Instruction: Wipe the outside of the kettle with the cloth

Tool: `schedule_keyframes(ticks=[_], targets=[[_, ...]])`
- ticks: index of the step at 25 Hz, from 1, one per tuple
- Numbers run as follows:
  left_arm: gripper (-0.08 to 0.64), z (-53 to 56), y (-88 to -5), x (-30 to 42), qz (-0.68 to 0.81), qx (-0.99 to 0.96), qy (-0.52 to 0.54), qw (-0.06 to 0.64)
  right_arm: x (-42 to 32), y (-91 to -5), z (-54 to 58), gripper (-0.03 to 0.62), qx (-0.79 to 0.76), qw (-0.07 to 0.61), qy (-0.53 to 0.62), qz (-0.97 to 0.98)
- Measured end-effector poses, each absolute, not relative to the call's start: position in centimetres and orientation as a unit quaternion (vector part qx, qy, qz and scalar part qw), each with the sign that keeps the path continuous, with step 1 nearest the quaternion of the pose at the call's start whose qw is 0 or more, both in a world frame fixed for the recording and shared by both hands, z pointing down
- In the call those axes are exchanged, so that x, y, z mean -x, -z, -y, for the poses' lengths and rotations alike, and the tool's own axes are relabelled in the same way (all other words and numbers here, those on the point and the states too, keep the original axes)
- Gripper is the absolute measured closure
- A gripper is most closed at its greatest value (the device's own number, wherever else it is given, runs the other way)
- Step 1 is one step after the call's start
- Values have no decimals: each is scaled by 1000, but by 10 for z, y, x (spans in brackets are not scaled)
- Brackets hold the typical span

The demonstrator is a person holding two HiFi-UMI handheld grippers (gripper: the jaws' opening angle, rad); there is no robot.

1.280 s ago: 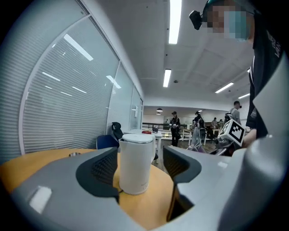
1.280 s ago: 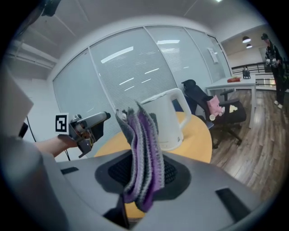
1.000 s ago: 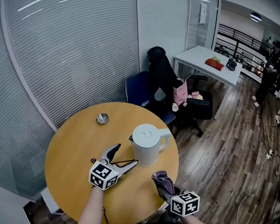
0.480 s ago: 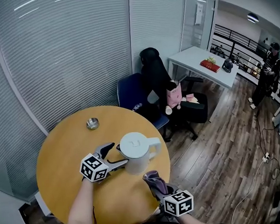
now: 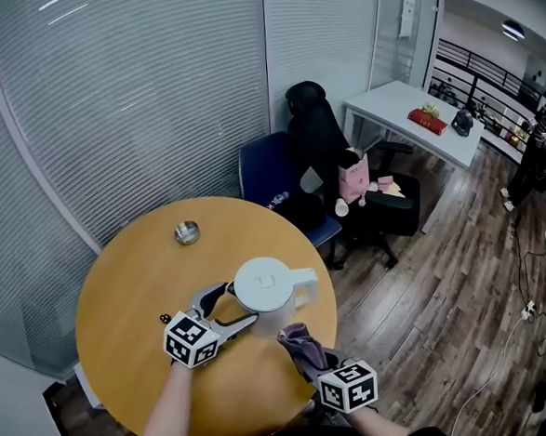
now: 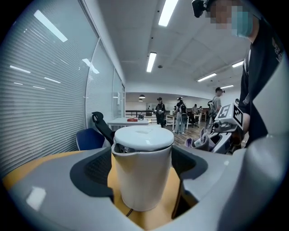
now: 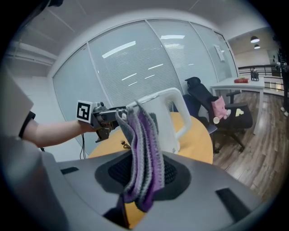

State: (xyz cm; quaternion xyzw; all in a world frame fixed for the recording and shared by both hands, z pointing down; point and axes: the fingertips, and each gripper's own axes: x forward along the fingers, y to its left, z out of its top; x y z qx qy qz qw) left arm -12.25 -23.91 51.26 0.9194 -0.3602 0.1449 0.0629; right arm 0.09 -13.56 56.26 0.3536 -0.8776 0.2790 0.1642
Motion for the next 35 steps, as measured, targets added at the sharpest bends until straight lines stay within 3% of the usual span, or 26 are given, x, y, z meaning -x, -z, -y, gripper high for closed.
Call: schedule_keyframes(ticks=[6,26,35], targets=[[167,225,-516,121,443,-884,-121,91,13,-561,141,483,-355,149,-289,877],[164,226,-512,129,336,-928,-142,73,33,-562,146,483,-364,140,-286,875],[164,237,-500,144,354,-926,-115,65,71,-539,170,483,-328,124,-264,899]])
